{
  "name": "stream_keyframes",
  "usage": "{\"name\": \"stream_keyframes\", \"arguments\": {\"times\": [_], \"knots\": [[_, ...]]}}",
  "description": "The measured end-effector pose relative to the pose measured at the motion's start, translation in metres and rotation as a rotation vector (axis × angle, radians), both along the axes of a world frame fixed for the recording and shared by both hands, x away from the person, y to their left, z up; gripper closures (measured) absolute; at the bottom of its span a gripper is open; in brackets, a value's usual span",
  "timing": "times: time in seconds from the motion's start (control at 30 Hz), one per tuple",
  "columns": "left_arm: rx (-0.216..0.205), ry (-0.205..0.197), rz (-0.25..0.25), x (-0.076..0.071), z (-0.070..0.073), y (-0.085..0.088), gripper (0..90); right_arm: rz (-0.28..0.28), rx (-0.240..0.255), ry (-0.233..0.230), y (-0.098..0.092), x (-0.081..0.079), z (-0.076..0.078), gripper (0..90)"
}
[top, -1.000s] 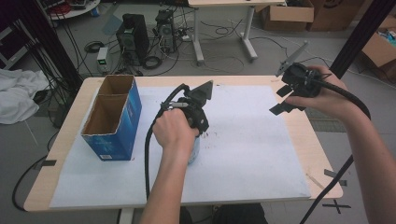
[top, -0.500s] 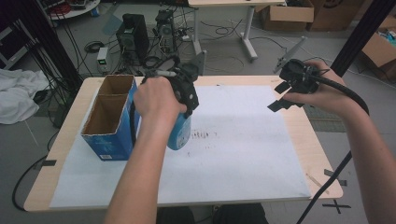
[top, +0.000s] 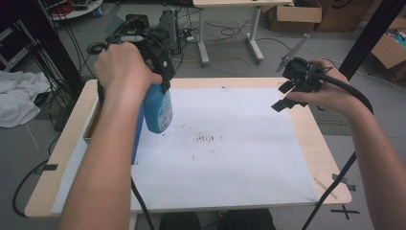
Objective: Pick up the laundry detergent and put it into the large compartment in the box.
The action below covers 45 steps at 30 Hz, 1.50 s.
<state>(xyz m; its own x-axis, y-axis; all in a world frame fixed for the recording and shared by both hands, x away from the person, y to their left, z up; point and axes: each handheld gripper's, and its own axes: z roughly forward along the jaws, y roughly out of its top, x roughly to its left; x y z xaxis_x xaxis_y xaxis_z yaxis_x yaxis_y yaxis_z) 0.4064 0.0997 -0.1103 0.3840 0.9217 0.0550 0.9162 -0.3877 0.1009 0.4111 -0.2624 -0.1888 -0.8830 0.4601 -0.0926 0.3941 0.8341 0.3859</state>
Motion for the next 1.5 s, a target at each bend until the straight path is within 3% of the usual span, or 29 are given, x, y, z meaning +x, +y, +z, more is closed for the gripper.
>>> {"name": "stream_keyframes", "arguments": {"times": [0.2,0.37,0.7,0.97,1.2,1.5], "knots": [[-0.018,-0.022,0.09,0.002,0.012,0.036,38.0,-0.011,-0.002,0.004,-0.002,0.003,-0.001,25.0],[-0.005,-0.03,0.153,0.004,0.021,0.066,38.0,-0.024,-0.008,0.01,-0.004,0.005,-0.001,25.0],[-0.003,-0.031,0.241,0.007,0.024,0.108,38.0,-0.041,-0.015,0.012,-0.006,0.007,-0.001,25.0],[0.004,-0.027,0.266,0.011,0.02,0.122,38.0,-0.058,-0.02,0.016,-0.008,0.009,0.0,25.5],[0.015,-0.024,0.264,0.016,0.012,0.124,38.0,-0.059,-0.024,0.02,-0.006,0.011,-0.002,25.4],[0.013,-0.008,0.276,0.022,-0.011,0.134,38.0,-0.062,-0.026,0.024,-0.005,0.013,-0.003,25.4]]}}
